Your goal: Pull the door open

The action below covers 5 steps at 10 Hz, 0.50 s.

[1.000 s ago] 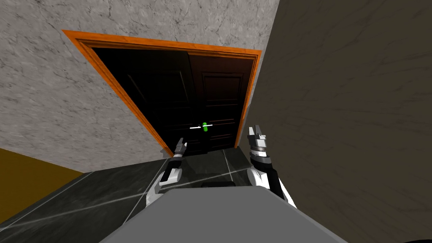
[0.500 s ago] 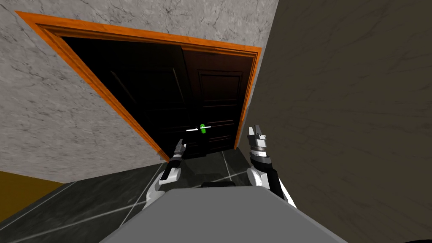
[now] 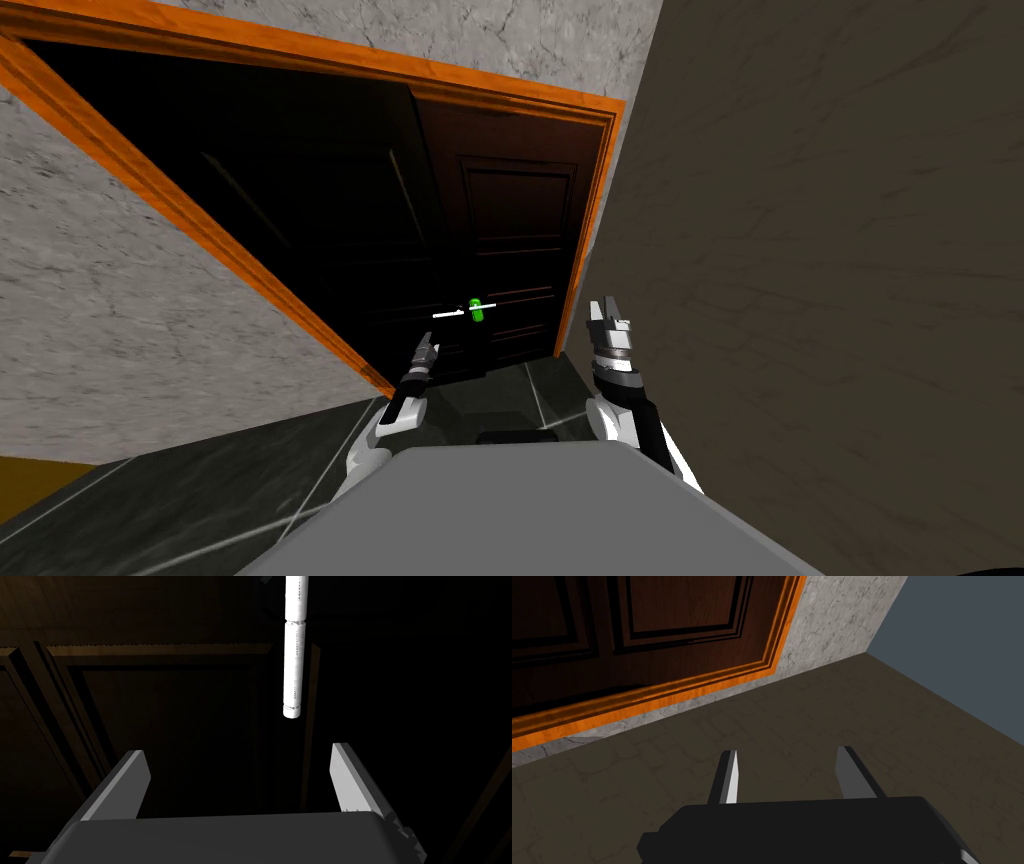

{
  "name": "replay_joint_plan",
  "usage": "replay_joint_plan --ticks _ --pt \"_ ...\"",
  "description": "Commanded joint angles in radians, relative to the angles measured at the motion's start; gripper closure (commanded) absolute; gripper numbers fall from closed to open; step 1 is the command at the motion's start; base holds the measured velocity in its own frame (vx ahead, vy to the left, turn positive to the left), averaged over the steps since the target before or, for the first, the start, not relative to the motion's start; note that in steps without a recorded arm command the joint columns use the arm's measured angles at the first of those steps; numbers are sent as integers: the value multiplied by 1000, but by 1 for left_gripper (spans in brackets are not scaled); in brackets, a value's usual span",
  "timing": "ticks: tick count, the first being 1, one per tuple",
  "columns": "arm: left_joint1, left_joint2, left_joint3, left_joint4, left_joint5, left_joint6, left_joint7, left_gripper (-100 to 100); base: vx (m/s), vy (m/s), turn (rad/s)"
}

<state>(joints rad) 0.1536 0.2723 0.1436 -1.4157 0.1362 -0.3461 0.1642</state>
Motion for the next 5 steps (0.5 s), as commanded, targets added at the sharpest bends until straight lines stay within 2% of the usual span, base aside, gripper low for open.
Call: replay_joint_plan --ticks 1,5 --pt "-14 8 4 30 2 0 4 -100 92 -5 -42" --pt "-53 31 18 123 9 8 15 -100 150 8 -55"
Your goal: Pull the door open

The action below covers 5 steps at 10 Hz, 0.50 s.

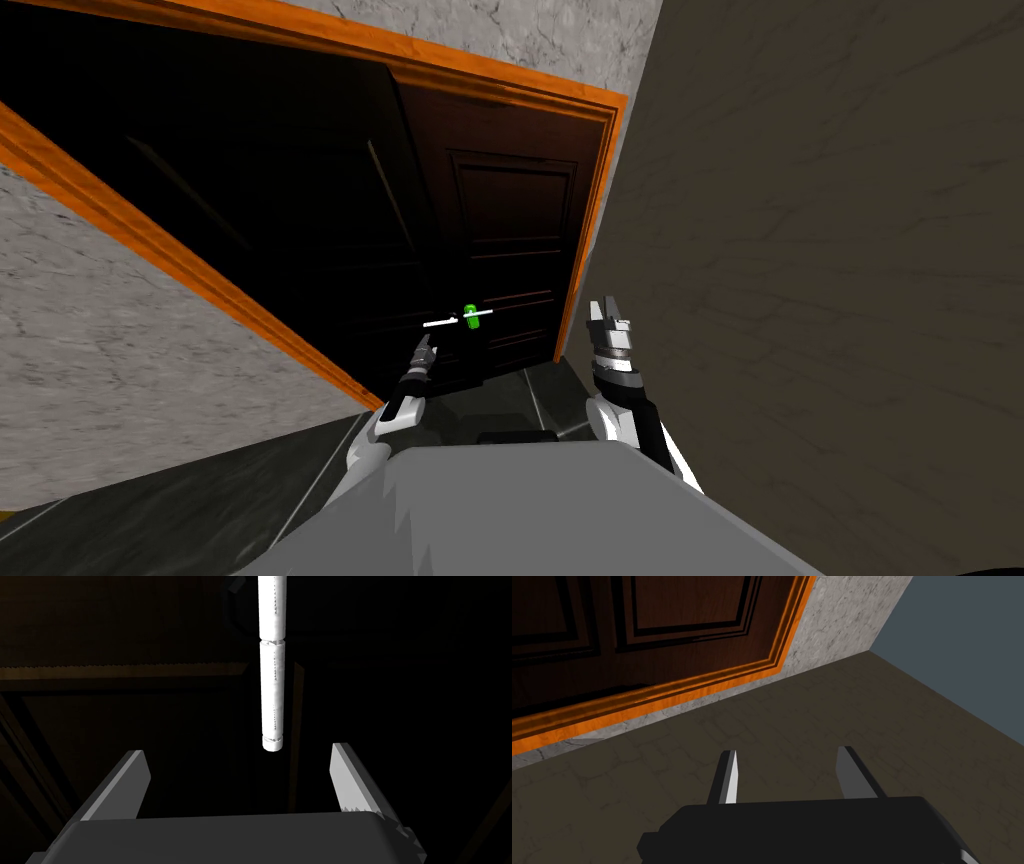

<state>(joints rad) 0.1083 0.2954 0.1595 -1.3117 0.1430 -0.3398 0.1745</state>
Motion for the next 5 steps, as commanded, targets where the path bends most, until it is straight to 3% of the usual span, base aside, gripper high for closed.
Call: replay_joint_plan --ticks 1,2,3,4,5 --pt "-14 12 5 35 4 3 6 -100 177 7 -52" --pt "-21 16 8 51 5 4 8 -100 155 9 -46" --pt "-15 13 5 40 4 2 5 -100 70 4 -7" --pt "-11 34 33 69 12 -1 12 -100 101 56 -9" --pt "-10 41 43 80 15 -3 14 -100 160 130 -28"
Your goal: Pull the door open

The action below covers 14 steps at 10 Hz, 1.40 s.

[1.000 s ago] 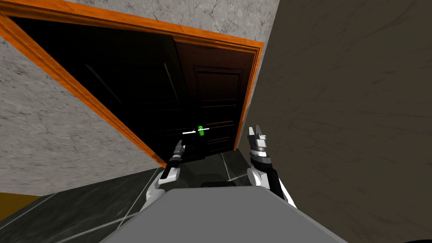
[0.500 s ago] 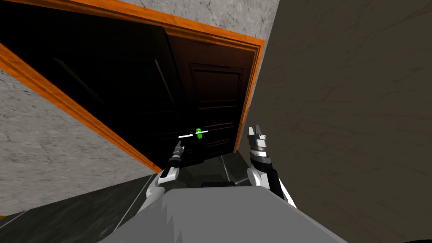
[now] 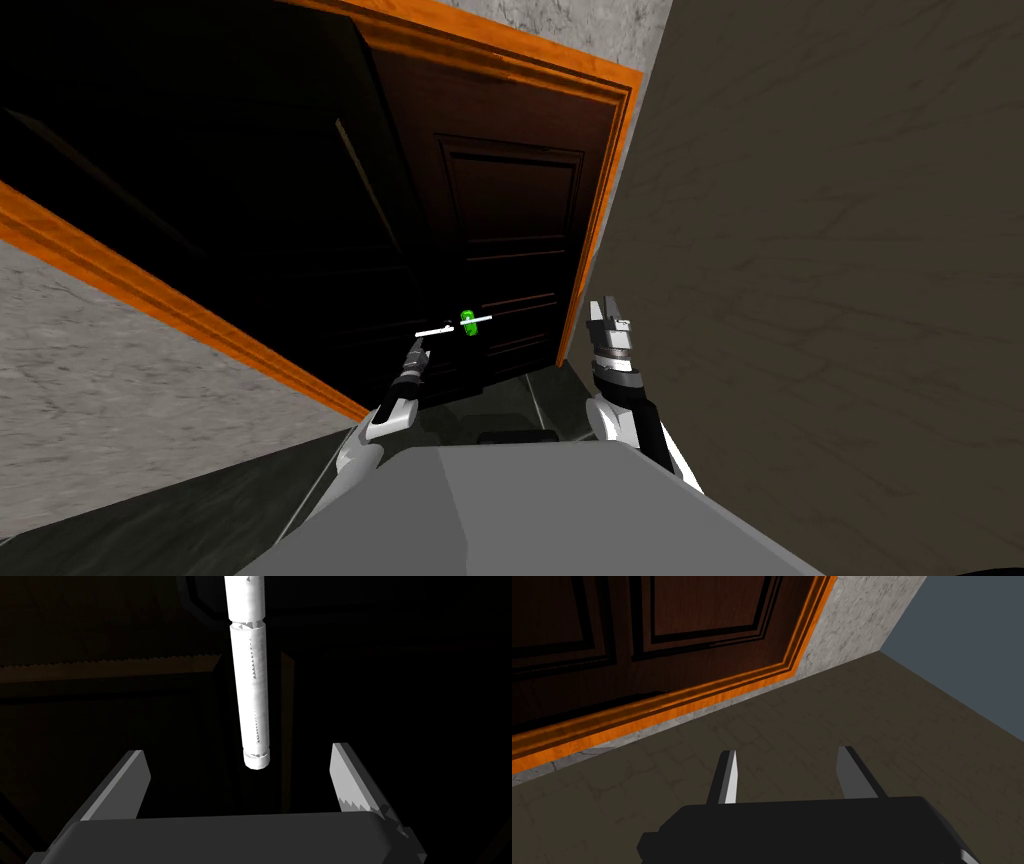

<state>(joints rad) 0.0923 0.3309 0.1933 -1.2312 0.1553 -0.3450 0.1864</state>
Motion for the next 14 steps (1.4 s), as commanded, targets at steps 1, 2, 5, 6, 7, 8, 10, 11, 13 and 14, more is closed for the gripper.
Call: replay_joint_plan --ticks 1,2,5,6,7,8,10,11,13,14 --pt "6 13 18 10 6 0 4 -100 156 108 -49" --pt "3 20 26 24 9 -3 7 -100 198 86 -65" --pt "-9 18 23 32 9 -8 8 -100 157 44 -114" --pt "-9 18 23 32 9 -8 8 100 -9 2 44" --pt "-9 18 23 32 9 -8 8 100 -24 0 8" --pt "-9 18 23 32 9 -8 8 100 -26 -3 -9" --pt "-9 18 23 32 9 -8 8 100 -16 -3 0" --pt "-9 18 23 32 9 -8 8 100 0 0 0" --pt "7 37 12 31 13 -17 25 100 -142 30 -117" --pt "14 47 3 28 15 -23 34 100 -159 13 -108"
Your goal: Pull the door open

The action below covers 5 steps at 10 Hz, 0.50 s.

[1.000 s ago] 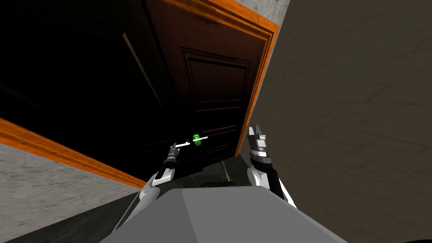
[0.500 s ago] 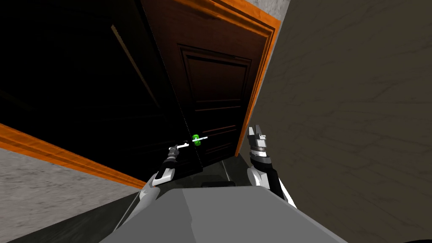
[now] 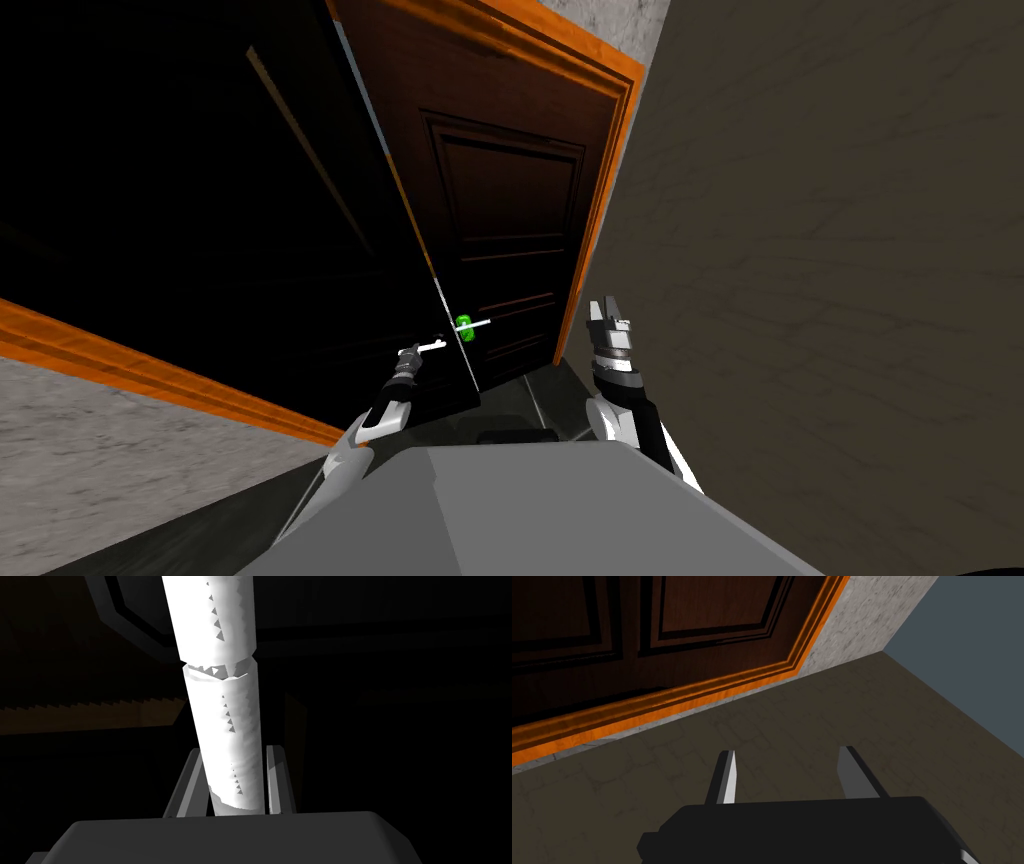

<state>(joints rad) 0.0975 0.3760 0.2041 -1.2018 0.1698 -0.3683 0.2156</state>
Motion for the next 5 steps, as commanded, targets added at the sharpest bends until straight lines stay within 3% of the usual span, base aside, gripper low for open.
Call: replay_joint_plan --ticks 1,5 --pt "17 13 -18 -4 1 -7 16 100 -212 23 -160" --pt "48 59 -69 -19 7 -39 65 100 -210 64 -195"
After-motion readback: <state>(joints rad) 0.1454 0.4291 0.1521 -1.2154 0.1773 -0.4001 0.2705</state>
